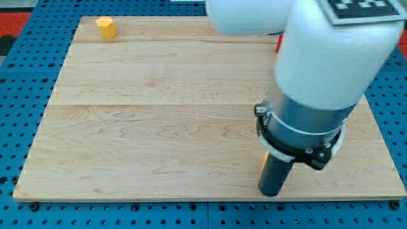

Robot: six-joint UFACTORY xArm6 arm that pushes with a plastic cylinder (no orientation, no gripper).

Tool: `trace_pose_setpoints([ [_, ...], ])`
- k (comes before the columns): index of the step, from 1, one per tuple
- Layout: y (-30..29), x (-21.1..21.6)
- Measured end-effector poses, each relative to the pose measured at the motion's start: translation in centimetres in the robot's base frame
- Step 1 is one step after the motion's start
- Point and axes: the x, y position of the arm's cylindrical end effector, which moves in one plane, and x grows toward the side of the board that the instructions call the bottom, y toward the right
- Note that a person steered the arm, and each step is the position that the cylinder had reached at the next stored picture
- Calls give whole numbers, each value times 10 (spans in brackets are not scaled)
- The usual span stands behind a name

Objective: Move the yellow heart closer to the the red star

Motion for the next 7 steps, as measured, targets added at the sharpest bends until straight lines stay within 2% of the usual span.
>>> trace_pose_setpoints([
  [1,-39,2],
  [2,-39,-18],
  [4,40,-18],
  [7,43,-18],
])
